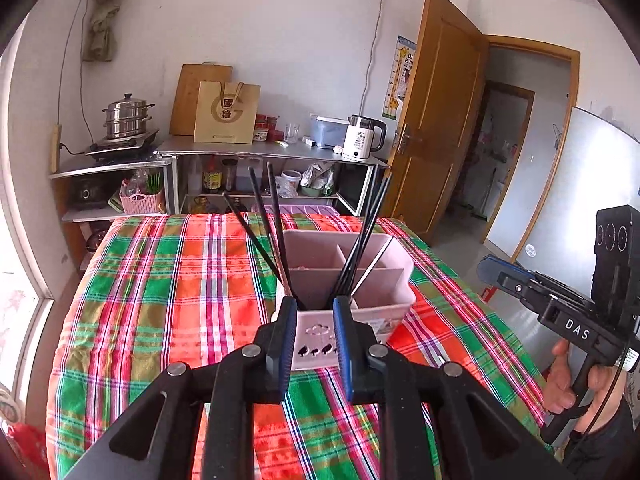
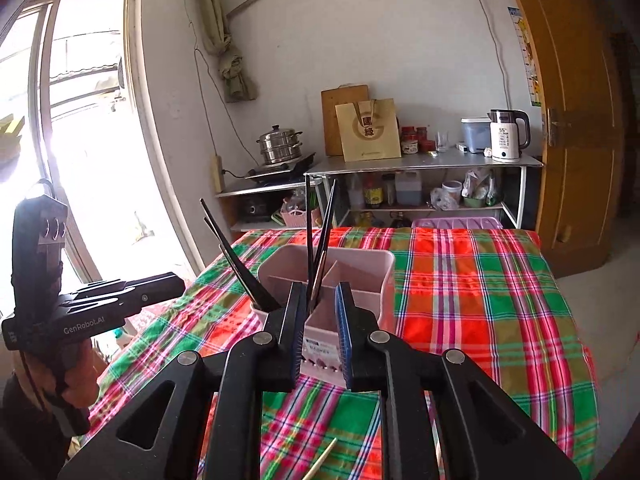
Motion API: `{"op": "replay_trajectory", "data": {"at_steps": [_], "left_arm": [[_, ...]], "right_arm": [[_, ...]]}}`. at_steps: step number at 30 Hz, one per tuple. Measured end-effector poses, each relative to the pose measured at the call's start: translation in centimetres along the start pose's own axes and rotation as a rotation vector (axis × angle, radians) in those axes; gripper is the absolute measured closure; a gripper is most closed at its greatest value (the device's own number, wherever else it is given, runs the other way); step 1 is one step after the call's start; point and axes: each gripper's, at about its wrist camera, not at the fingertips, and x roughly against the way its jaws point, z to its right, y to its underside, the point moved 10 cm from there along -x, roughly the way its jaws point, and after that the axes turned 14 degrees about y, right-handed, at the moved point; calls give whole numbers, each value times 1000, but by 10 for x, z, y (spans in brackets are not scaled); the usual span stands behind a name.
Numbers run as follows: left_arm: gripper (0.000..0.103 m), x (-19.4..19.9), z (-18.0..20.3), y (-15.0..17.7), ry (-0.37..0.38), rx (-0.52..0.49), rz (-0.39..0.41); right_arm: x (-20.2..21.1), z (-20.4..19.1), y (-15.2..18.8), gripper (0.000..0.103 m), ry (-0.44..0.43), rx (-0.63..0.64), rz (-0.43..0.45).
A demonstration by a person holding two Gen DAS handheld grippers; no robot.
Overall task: Organize utensils
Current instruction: 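Move both open tools back to the light wooden chopsticks on the table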
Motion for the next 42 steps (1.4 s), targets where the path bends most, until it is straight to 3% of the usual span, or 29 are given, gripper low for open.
{"op": "replay_trajectory", "data": {"at_steps": [7, 9, 11, 17, 30, 42], "left_arm": [[85, 20, 24, 62, -21, 16, -4], [85, 23, 31, 80, -38, 8, -12], [85, 25, 38, 95, -39, 12, -21], [85, 24, 52, 128, -42, 13, -59], [85, 10, 68, 151, -46, -6, -110], [85, -44, 77, 168, -2, -17, -245]], "right_arm": [[40, 11, 43, 86, 7, 11, -2], [48, 14, 57, 82, 11, 15, -15], [55, 17, 72, 70, 21, 26, -28], [68, 23, 112, 69, 45, 35, -81], [66, 42, 149, 69, 92, 11, -151], [32, 65, 163, 69, 174, 43, -248]]}}
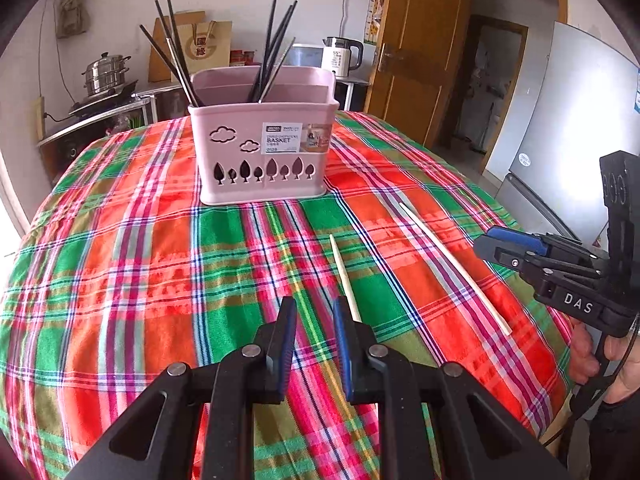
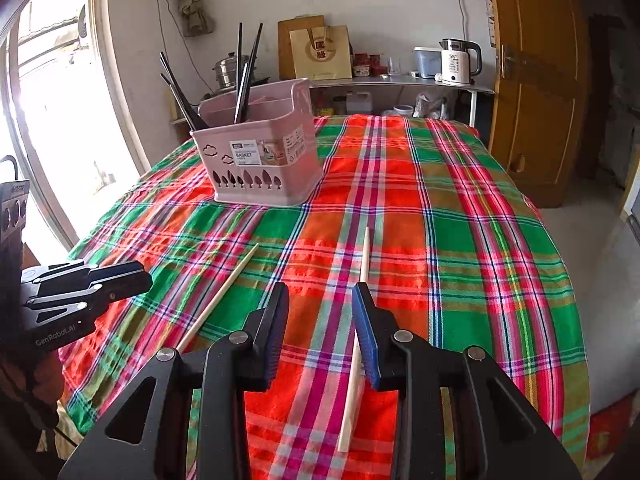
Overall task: Organize utensils
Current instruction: 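Move both open tools back to the light wooden chopsticks on the table, then close the left tool on a light wooden chopstick while the right tool grasps another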
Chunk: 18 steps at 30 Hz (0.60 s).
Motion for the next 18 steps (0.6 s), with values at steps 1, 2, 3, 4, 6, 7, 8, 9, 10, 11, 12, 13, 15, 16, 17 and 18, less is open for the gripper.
{"op": "replay_trajectory", "data": {"at_steps": [1, 2, 3, 4, 6, 7, 8, 9, 10, 11, 12, 13, 15, 16, 17, 18], "left_arm": [[85, -6, 1, 1, 10, 4, -15], [85, -11, 2, 1, 14, 4, -29], [85, -16, 2, 1, 18, 2, -40], [85, -20, 3, 2, 21, 3, -51], [85, -29, 4, 1, 29, 7, -72], [85, -34, 5, 0, 36, 8, -81], [85, -38, 6, -1, 42, 10, -89], [85, -42, 6, -1, 45, 12, -98], [85, -46, 6, -2, 44, 16, -109], [85, -50, 6, -2, 40, 19, -120], [85, -55, 5, -2, 37, 22, -130], [85, -59, 5, -2, 34, 26, -140], [85, -68, 3, -2, 34, 38, -159], [85, -73, 3, -3, 33, 42, -165], [85, -76, 3, -6, 27, 36, -157], [85, -79, 2, -9, 20, 30, -158]], "right_arm": [[-5, 2, 1, 69, 9, 5, -12], [-9, 3, 3, 69, 16, 8, -25], [-13, 4, 5, 69, 21, 11, -35], [-17, 5, 5, 69, 22, 13, -44], [-24, 6, 6, 69, 22, 16, -60], [-27, 7, 6, 69, 25, 18, -66], [-31, 7, 6, 69, 27, 20, -71], [-34, 8, 5, 69, 28, 21, -80], [-38, 8, 5, 69, 30, 19, -91], [-42, 9, 4, 69, 33, 17, -100], [-46, 10, 3, 69, 38, 17, -107], [-50, 11, 2, 69, 42, 16, -113], [-58, 12, -1, 70, 44, 16, -126], [-62, 12, -2, 72, 46, 16, -133], [-66, 12, -4, 74, 52, 20, -139], [-70, 12, -6, 74, 58, 27, -142]]}}
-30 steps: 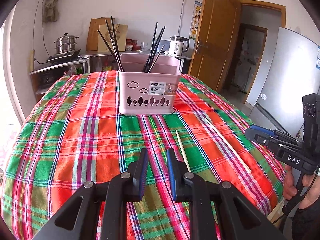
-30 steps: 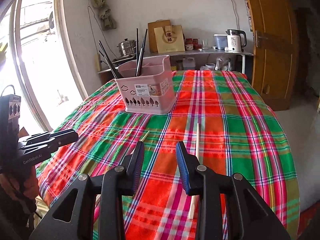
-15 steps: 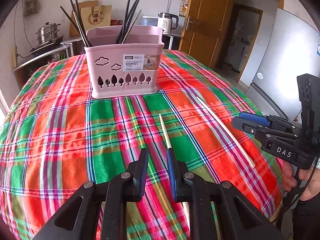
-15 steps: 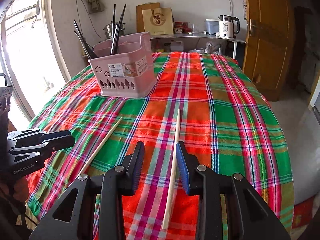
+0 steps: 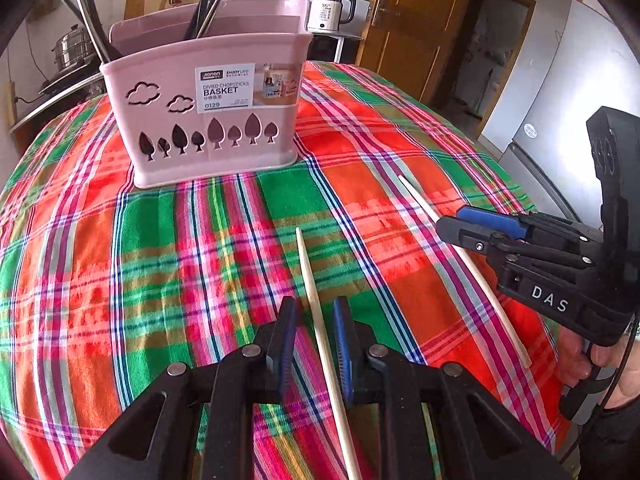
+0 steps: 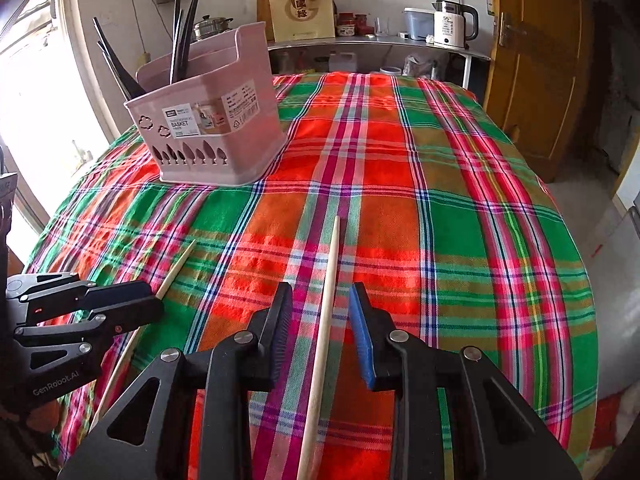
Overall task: Organize utensils
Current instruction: 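Close the left tool on a light wooden chopstick while the right tool grasps another, then lift both light chopsticks over the basket and lower them into it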
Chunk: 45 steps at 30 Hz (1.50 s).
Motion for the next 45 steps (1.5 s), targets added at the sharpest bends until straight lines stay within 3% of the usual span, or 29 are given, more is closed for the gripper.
{"op": "replay_trajectory", "data": {"at_steps": [14, 18, 27, 45], "left_arm": [[85, -18, 0, -20, -38, -37, -7], [95, -20, -2, -23, -67, -45, -7], [98, -23, -5, -35, -55, -38, -18], [98, 74, 1, -98, -20, -86, 165]], "right_arm": [[-37, -1, -26, 82, 20, 35, -43], [-39, -4, -27, 96, 39, 67, -45], [-32, -9, -30, 98, 12, 67, -36], [56, -13, -89, 98, -40, 15, 180]]}}
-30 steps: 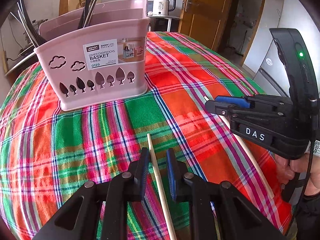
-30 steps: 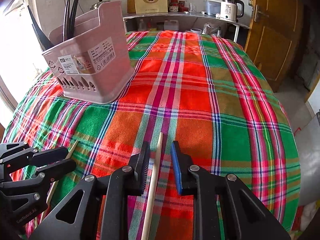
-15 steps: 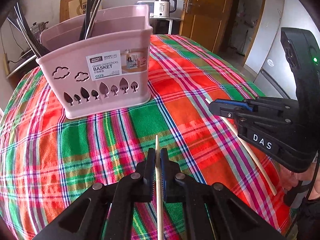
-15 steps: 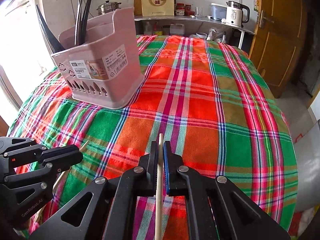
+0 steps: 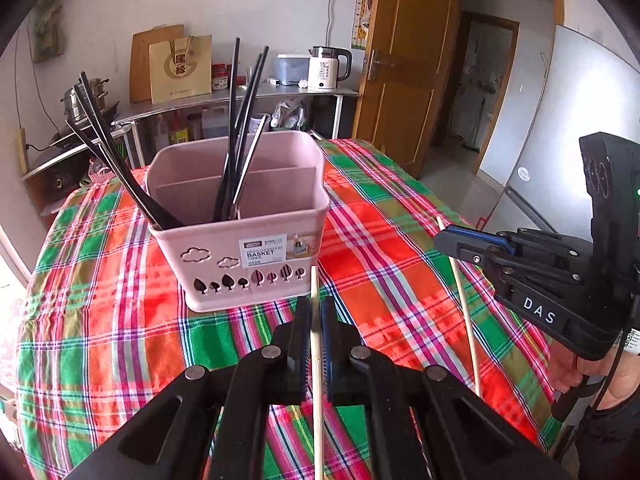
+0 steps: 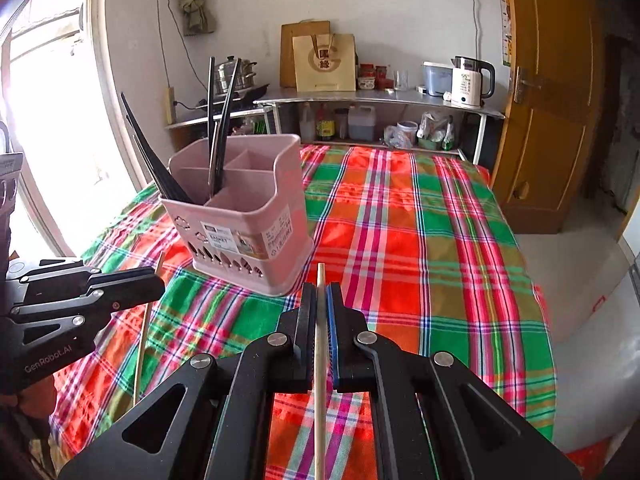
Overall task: Organize utensils
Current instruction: 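Lift both light chopsticks over the basket and lower them into it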
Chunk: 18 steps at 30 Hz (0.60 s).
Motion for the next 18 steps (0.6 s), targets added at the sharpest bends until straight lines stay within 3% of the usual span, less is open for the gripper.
{"op": "replay_trajectory", "data": {"at_steps": [18], "left_arm": [[98, 70, -1, -14, 5, -6, 107]], "right_arm": [[55, -17, -26, 98, -28, 10, 113]]}}
